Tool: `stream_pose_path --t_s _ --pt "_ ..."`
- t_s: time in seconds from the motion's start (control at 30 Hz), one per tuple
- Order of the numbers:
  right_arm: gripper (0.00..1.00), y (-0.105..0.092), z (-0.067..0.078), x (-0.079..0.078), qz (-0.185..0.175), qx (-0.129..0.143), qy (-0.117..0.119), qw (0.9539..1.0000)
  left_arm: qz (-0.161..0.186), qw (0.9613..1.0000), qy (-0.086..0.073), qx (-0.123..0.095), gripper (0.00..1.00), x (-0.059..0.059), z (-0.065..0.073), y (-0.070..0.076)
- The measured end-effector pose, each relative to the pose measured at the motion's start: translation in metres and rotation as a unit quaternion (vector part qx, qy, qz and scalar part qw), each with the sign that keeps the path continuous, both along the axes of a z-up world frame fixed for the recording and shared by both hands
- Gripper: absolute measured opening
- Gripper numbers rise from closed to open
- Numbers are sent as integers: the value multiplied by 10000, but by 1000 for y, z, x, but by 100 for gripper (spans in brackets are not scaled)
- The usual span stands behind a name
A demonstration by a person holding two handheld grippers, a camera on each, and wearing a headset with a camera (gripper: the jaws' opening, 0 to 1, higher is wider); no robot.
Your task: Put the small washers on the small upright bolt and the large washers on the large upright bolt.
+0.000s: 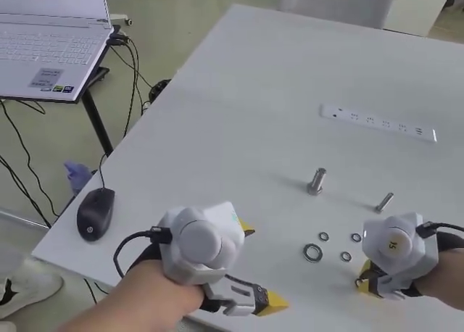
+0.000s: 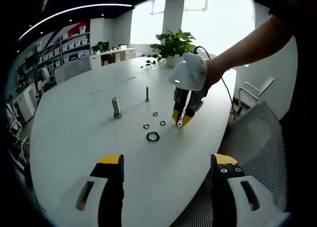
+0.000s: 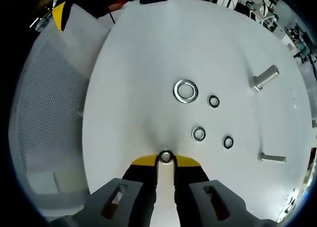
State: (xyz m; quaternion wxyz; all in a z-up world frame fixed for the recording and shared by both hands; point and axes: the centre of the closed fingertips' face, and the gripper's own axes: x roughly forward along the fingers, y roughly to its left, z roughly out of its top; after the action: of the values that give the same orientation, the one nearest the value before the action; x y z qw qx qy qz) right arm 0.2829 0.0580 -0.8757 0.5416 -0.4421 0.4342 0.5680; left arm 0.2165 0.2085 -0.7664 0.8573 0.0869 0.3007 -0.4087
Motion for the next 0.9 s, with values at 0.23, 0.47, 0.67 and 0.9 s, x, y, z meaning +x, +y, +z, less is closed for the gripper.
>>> stream_pose_path --t_s 0.23,0.47,0.67,0.9 --pt "12 -4 9 4 -202 72 63 9998 30 10000 30 -11 70 0 -2 2" --pt "12 -20 21 13 -359 17 18 9994 29 10000 -1 -20 70 2 -1 2" --pt "12 -37 37 28 -648 83 -50 9979 56 10000 -26 -56 71 5 -1 1" --pt "12 -52 57 55 -954 177 -194 9951 38 10000 2 -20 74 6 -4 0"
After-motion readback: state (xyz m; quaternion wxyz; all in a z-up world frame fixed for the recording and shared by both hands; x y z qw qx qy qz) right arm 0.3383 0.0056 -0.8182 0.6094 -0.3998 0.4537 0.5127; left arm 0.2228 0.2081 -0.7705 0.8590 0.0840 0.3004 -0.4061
